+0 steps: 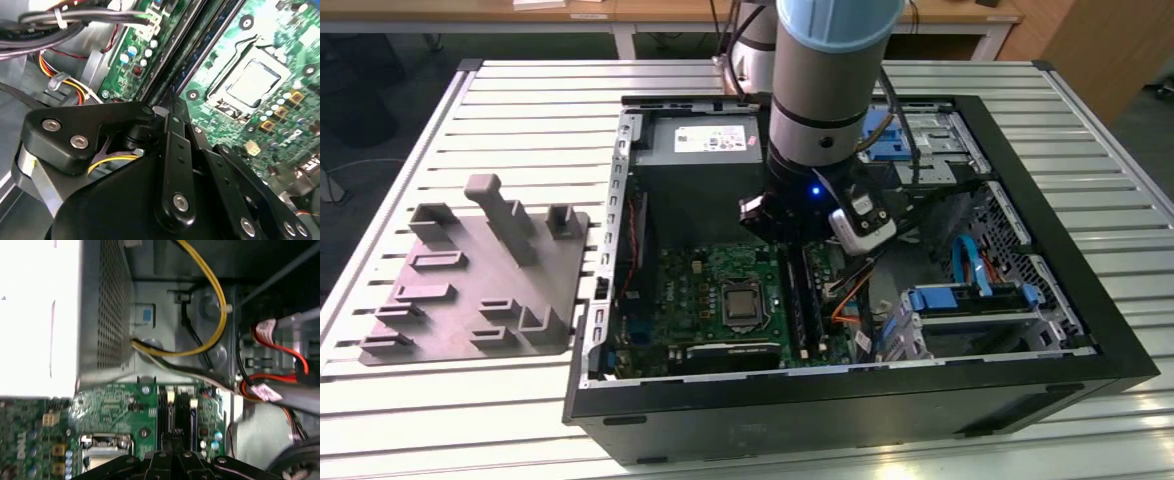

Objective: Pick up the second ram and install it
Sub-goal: 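Press down the second ram until it locks into place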

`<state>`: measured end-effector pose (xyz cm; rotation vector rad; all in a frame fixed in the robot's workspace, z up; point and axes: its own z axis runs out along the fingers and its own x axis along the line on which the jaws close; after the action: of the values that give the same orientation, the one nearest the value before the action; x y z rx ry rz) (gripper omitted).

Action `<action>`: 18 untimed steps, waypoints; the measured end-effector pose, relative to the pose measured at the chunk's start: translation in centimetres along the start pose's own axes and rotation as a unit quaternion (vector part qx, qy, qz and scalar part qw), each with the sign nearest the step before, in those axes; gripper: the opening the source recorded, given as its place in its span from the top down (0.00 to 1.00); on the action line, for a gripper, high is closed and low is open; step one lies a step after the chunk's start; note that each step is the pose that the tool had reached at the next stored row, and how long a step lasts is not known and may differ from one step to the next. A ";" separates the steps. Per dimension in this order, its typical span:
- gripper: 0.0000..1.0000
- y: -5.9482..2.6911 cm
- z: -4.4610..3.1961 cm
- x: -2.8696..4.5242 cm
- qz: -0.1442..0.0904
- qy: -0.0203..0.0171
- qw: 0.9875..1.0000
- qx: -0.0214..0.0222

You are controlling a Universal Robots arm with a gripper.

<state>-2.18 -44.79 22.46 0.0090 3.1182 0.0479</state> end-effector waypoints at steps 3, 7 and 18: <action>0.89 0.35 0.51 0.02 0.000 0.000 1.000 0.001; 0.89 0.46 0.85 0.02 0.000 0.000 1.000 0.000; 0.89 0.49 -0.36 0.00 0.000 0.000 1.000 0.000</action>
<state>-2.19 -44.31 22.84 0.0090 3.1181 0.0466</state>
